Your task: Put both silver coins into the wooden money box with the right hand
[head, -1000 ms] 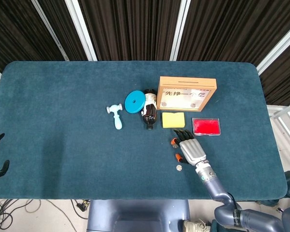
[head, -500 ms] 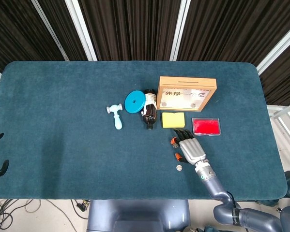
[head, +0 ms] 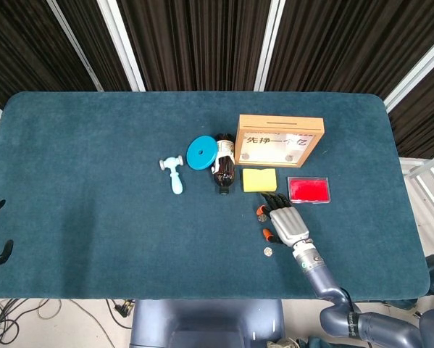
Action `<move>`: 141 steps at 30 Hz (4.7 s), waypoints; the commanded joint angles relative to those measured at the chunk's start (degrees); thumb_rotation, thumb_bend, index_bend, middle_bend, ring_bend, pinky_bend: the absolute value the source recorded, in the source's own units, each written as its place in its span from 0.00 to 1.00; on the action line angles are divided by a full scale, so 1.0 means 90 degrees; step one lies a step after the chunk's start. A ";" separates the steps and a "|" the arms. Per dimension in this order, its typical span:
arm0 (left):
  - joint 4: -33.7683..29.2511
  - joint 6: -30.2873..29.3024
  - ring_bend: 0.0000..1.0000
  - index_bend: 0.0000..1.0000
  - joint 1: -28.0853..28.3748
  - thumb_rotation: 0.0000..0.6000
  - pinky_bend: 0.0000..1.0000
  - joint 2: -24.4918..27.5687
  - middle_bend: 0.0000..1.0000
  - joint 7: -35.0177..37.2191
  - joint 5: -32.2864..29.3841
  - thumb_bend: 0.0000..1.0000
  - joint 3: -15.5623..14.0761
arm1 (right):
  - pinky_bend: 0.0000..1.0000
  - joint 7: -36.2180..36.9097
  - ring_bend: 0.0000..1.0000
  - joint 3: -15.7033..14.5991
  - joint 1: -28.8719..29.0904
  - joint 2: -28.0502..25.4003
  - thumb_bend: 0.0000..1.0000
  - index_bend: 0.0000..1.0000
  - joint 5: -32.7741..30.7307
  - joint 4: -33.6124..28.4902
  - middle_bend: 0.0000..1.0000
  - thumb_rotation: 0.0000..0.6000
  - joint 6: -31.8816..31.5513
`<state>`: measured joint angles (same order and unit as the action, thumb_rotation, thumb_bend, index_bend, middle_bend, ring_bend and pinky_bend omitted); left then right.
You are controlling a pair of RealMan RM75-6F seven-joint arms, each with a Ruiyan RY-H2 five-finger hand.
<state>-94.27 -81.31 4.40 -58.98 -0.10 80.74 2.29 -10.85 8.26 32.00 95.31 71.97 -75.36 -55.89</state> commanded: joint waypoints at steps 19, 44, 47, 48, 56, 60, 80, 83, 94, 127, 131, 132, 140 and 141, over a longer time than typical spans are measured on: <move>-0.0031 0.0046 0.00 0.06 0.0002 1.00 0.00 0.0023 0.00 0.0012 -0.0044 0.40 -0.0002 | 0.00 0.0068 0.00 -0.0037 0.0011 -0.0026 0.48 0.35 -0.0116 0.0001 0.00 1.00 0.0068; -0.0038 0.0059 0.00 0.06 0.0000 1.00 0.00 0.0029 0.00 0.0012 -0.0059 0.40 -0.0003 | 0.00 0.0248 0.00 0.0131 0.0242 0.0193 0.48 0.48 -0.0194 0.0452 0.00 1.00 0.0221; -0.0046 0.0067 0.00 0.06 0.0000 1.00 0.00 0.0033 0.00 0.0003 -0.0067 0.40 -0.0005 | 0.00 0.0293 0.00 0.0140 0.0254 0.0213 0.48 0.50 -0.0206 0.0491 0.00 1.00 0.0238; -0.0047 0.0070 0.00 0.06 0.0001 1.00 0.00 0.0034 0.00 0.0001 -0.0071 0.40 -0.0005 | 0.00 0.0308 0.00 0.0143 0.0258 0.0218 0.48 0.50 -0.0209 0.0499 0.00 1.00 0.0244; -0.0058 0.0071 0.00 0.06 -0.0002 1.00 0.00 0.0036 0.00 -0.0007 -0.0081 0.40 -0.0005 | 0.00 0.0381 0.00 0.0167 0.0283 0.0266 0.48 0.51 -0.0196 0.0603 0.00 1.00 0.0220; -0.0071 0.0093 0.00 0.06 0.0000 1.00 0.00 0.0044 0.00 -0.0008 -0.0095 0.40 -0.0009 | 0.00 0.0429 0.00 0.0177 0.0295 0.0293 0.48 0.52 -0.0195 0.0672 0.00 1.00 0.0219; -0.0112 0.0126 0.00 0.06 -0.0001 1.00 0.00 0.0062 0.00 0.0018 -0.0117 0.40 -0.0017 | 0.00 0.0553 0.00 0.0251 0.0358 0.0318 0.48 0.53 -0.0153 0.0888 0.00 1.00 0.0158; -0.0120 0.0135 0.00 0.06 -0.0002 1.00 0.00 0.0066 0.00 0.0026 -0.0122 0.40 -0.0021 | 0.00 0.0537 0.00 0.0253 0.0358 0.0302 0.48 0.53 -0.0165 0.0870 0.00 1.00 0.0158; -0.0159 0.0162 0.00 0.06 -0.0005 1.00 0.00 0.0081 0.00 0.0044 -0.0162 0.40 -0.0021 | 0.00 0.0506 0.00 0.0233 0.0367 0.0309 0.49 0.57 -0.0216 0.0872 0.00 1.00 0.0205; -0.0236 0.0172 0.00 0.06 -0.0026 1.00 0.00 0.0078 0.00 0.0065 -0.0242 0.40 -0.0008 | 0.00 0.0131 0.00 0.0652 0.0071 -0.0918 0.55 0.69 0.0021 -0.0720 0.01 1.00 -0.0909; -0.0245 0.0161 0.00 0.06 -0.0034 1.00 0.00 0.0071 0.00 0.0083 -0.0255 0.40 -0.0001 | 0.00 -0.0164 0.00 0.0970 -0.0035 -0.1385 0.55 0.69 -0.0045 -0.1325 0.01 1.00 -0.1365; -0.0246 0.0162 0.00 0.06 -0.0034 1.00 0.00 0.0070 0.00 0.0082 -0.0262 0.40 0.0001 | 0.00 -0.0228 0.00 0.1039 -0.0049 -0.1490 0.55 0.69 -0.0063 -0.1446 0.01 1.00 -0.1439; -0.0252 0.0166 0.00 0.06 -0.0032 1.00 0.00 0.0070 0.00 0.0067 -0.0277 0.40 0.0009 | 0.00 -0.0617 0.00 0.1554 0.0021 -0.2232 0.55 0.70 -0.0234 -0.2121 0.01 1.00 -0.1658; -0.0250 0.0169 0.00 0.06 -0.0029 1.00 0.00 0.0070 0.00 0.0072 -0.0280 0.40 0.0012 | 0.00 -0.0667 0.00 0.1649 0.0078 -0.2315 0.55 0.70 -0.0307 -0.2150 0.01 1.00 -0.1621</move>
<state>-96.53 -79.80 4.13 -58.35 0.54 78.22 2.39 -16.18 22.21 32.16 75.25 69.94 -94.16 -70.55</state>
